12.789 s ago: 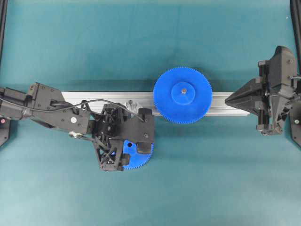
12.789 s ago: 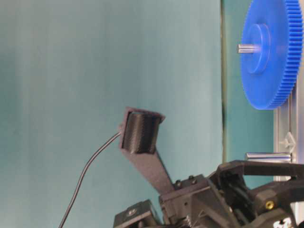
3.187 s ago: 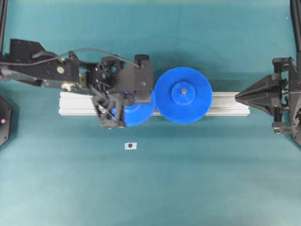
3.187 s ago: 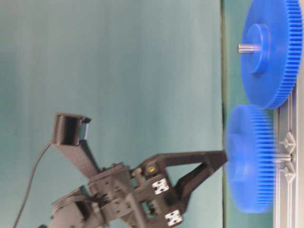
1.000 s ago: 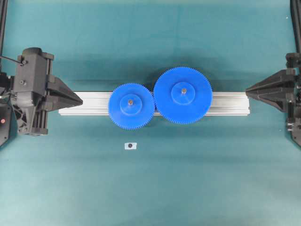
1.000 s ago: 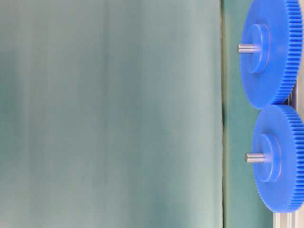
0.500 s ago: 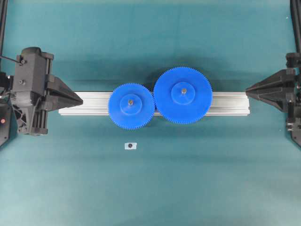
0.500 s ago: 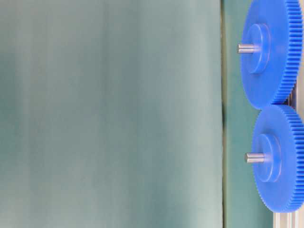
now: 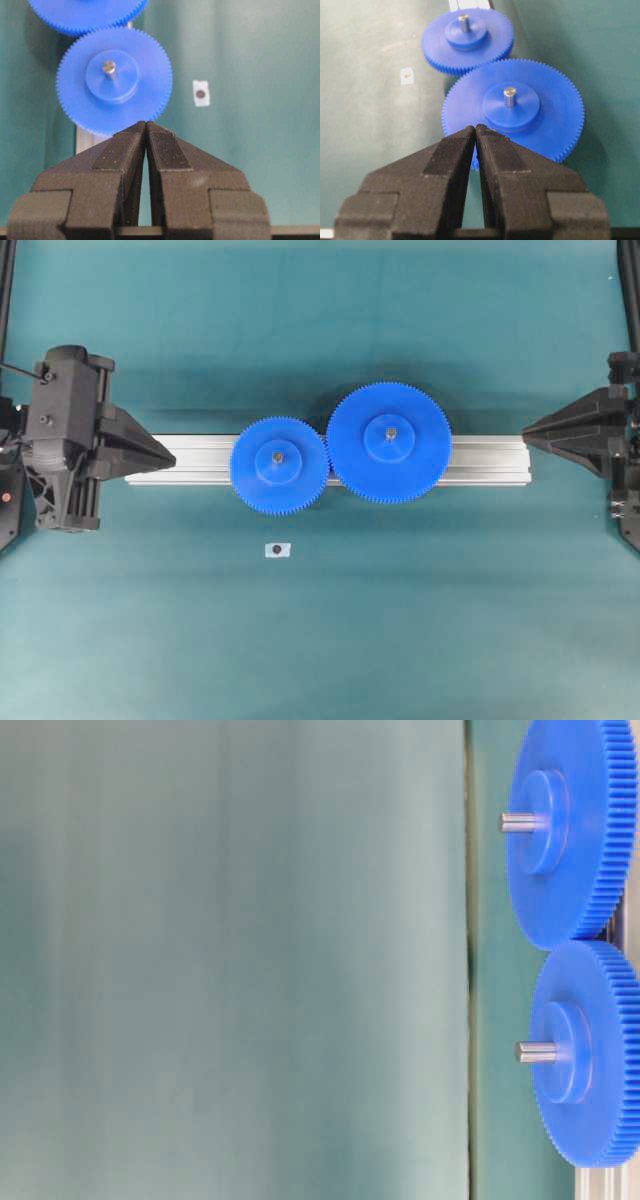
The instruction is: Insert the small gear onto the shaft.
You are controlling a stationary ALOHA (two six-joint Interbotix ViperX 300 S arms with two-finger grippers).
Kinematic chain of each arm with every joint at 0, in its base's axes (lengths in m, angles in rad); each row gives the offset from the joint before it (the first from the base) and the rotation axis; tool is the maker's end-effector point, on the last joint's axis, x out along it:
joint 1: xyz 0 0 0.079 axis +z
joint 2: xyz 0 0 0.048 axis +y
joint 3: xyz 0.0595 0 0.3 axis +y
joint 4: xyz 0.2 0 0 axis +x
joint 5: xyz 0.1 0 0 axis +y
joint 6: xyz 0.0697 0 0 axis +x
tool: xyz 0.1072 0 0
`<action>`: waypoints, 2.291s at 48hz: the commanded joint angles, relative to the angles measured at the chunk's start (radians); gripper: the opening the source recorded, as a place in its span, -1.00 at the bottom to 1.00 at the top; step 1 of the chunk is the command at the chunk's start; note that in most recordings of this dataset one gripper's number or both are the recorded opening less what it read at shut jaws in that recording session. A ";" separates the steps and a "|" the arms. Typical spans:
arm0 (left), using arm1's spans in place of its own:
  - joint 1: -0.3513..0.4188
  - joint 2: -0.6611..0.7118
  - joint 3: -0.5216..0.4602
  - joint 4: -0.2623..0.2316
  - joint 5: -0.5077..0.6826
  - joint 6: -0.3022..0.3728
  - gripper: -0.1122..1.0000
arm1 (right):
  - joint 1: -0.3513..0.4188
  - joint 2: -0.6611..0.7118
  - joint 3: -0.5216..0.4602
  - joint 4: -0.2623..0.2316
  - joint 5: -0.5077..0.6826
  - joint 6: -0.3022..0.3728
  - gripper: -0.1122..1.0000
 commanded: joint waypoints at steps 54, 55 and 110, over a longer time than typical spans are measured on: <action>-0.003 -0.017 0.015 0.003 -0.011 -0.003 -0.66 | -0.002 0.006 -0.011 -0.002 -0.008 0.006 -0.44; -0.003 -0.017 0.015 0.003 -0.011 -0.003 -0.66 | -0.003 0.006 -0.011 0.000 -0.008 0.005 -0.44; 0.038 -0.094 0.069 0.003 -0.029 -0.081 -0.67 | -0.003 -0.005 -0.005 0.000 -0.009 0.006 -0.44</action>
